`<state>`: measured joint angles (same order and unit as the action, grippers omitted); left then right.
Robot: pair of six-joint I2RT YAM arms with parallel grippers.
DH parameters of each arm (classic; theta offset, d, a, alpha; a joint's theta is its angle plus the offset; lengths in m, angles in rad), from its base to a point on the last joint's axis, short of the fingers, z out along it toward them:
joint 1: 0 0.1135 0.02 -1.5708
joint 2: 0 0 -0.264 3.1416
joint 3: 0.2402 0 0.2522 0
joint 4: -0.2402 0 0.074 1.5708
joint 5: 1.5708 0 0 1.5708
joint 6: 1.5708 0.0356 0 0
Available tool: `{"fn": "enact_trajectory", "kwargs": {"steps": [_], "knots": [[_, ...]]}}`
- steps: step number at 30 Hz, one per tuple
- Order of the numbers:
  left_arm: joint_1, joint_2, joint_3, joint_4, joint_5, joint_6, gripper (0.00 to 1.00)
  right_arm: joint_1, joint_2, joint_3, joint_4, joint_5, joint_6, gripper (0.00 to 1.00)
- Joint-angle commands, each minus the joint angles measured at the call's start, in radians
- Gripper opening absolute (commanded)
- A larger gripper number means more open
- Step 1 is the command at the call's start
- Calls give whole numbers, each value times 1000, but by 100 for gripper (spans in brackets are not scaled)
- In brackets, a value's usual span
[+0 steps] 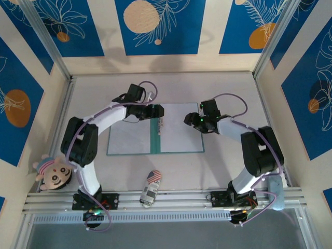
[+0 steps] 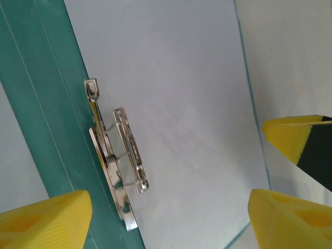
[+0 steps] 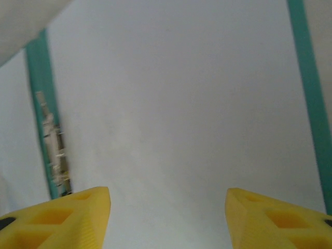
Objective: Put the files into the folder
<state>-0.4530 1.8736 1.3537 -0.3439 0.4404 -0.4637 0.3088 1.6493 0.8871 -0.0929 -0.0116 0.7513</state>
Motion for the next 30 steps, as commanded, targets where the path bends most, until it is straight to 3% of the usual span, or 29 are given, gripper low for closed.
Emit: {"fn": "enact_trajectory", "kwargs": {"steps": [1,30], "knots": [[-6,57,58,-5,25,30,79,-6,52,63,13,30,15,61],[-4,103,70,8,69,14,79,-23,230,223,-85,-31,-21,60]]}}
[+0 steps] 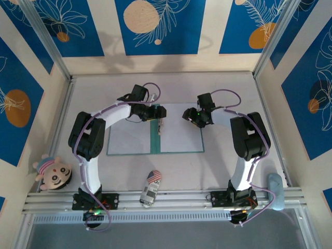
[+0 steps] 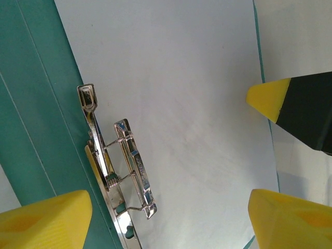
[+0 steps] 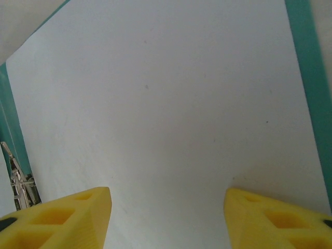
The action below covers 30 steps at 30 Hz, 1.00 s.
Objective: Put the files into the folder
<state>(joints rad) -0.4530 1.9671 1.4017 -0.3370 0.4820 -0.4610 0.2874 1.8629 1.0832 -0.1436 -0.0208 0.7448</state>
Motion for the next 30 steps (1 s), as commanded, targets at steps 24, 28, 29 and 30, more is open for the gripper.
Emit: {"fn": "enact_trajectory", "kwargs": {"steps": [24,28,29,30], "knots": [[-5,18,17,6,42,5,79,9,47,99,-64,-21,-73,60],[-6,19,23,0,40,7,79,12,38,95,-47,-33,-80,60],[-5,20,25,-2,41,7,79,13,36,95,-42,-33,-82,60],[-6,21,25,-1,40,6,79,12,36,96,-43,-34,-85,60]]}}
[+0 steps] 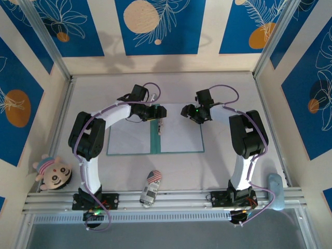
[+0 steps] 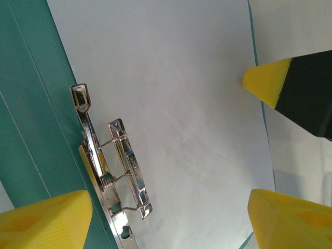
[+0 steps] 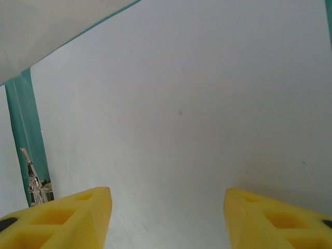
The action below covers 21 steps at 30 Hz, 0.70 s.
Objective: Put the files into the folder
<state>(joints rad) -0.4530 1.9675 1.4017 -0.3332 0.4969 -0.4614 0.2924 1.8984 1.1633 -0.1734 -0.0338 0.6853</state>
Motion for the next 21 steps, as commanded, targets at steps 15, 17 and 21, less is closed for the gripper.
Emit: {"fn": "enact_trajectory", "kwargs": {"steps": [15,17,21], "knots": [[-6,58,70,52,-80,75,79,86,-129,-48,145,-2,-194,60],[-6,60,72,73,-85,89,79,94,-138,-57,153,23,-195,60],[-6,78,90,98,-93,124,81,92,-157,-78,168,49,-186,60]]}}
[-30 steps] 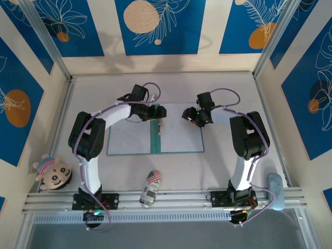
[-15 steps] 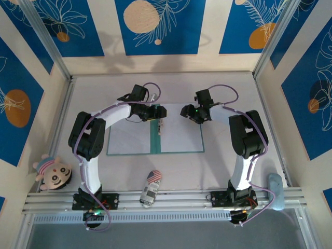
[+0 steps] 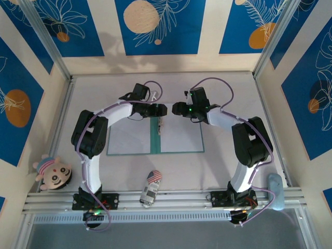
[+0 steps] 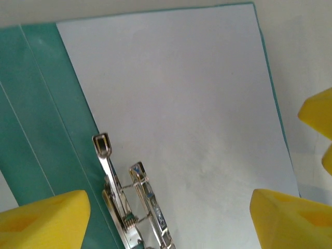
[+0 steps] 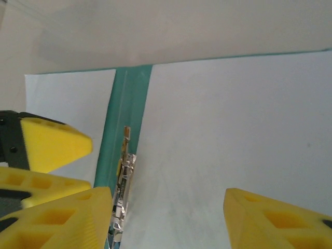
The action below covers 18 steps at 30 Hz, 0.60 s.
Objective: Put the files into the folder
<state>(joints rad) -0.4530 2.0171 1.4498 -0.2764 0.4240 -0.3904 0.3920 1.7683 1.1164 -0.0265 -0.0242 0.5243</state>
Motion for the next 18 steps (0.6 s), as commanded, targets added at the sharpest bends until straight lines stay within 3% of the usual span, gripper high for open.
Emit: {"fn": "enact_trajectory", "kwargs": {"steps": [1,18], "knots": [[-4,39,57,34,-22,66,82,-9,-34,-38,27,44,-24,60],[-4,168,192,-26,40,149,92,-89,73,18,-88,1,103,59]]}}
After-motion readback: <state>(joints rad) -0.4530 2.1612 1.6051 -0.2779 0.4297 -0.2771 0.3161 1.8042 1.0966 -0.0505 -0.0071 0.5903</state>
